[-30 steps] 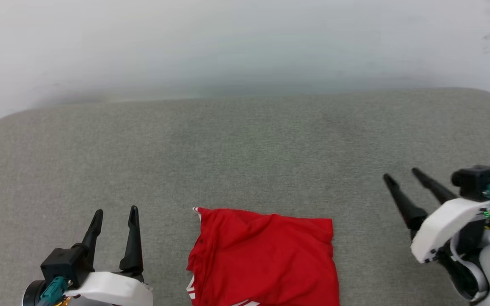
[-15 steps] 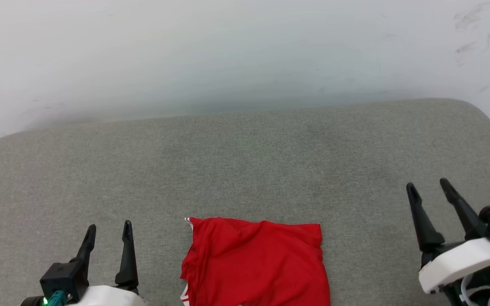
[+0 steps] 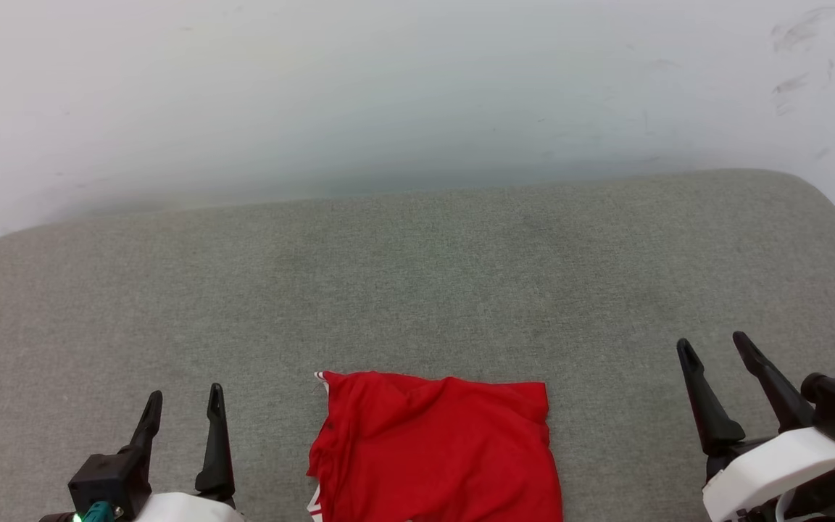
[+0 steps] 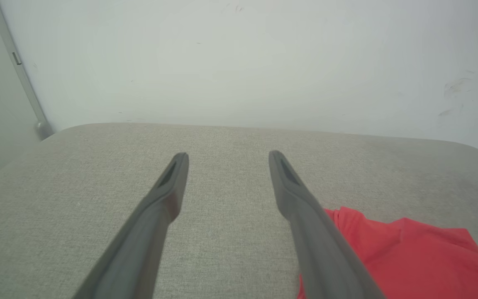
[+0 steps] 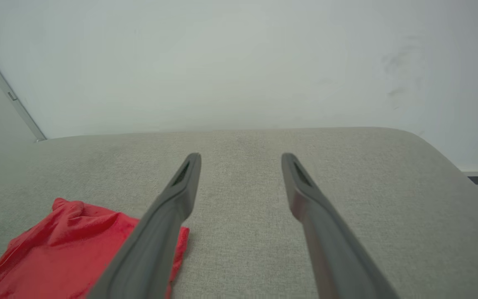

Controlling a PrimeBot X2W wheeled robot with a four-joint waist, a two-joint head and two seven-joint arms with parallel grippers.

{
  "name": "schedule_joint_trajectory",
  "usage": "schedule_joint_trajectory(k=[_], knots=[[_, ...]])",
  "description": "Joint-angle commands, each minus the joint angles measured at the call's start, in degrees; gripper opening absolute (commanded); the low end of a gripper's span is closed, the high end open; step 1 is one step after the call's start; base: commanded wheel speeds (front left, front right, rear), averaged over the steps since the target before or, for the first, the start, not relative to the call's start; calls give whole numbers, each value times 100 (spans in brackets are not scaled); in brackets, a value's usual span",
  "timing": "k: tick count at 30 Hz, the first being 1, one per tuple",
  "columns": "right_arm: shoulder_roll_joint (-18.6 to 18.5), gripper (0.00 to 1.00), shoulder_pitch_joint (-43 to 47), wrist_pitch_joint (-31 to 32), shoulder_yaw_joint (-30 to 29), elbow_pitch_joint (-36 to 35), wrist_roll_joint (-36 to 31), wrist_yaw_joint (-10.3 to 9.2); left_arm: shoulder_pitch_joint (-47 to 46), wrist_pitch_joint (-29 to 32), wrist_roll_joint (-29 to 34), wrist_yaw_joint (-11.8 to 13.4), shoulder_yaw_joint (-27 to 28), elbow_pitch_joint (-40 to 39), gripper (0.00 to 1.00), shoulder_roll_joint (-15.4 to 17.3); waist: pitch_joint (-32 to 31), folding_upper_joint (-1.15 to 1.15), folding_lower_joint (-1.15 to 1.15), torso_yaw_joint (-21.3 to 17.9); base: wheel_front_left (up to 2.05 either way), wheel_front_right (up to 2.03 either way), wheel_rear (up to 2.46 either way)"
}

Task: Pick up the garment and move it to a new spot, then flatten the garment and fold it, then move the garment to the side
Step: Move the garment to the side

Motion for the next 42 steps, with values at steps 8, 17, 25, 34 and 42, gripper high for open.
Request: schedule_joint_trajectory(k=[8, 17, 25, 34, 42], knots=[[78, 100, 147, 790, -384, 282, 678, -1, -91, -6, -5, 31, 0, -45, 100, -16, 53, 0, 0, 122, 0, 0, 0], [-277, 100, -46, 2720, -553, 1230, 2365, -1, -174, -47, 46, 47, -7, -187, 100, -105, 276, 0, 0, 459, 0, 0, 0], [-4, 100, -508, 3381, -30, 1960, 3931, -2, -408, -67, 44, -66, -79, -91, 100, -253, 619, 0, 0, 803, 0, 0, 0], [170, 18, -1047, 3321, 300, 2700, 4980, -1, -608, -83, 58, -172, -46, 80, 100, -317, 801, 0, 0, 977, 0, 0, 0], [-159, 0, -1191, 3095, 733, 2537, 5170, -1, -510, -95, 58, -200, 23, 152, 100, -300, 617, 0, 0, 826, 0, 0, 0]])
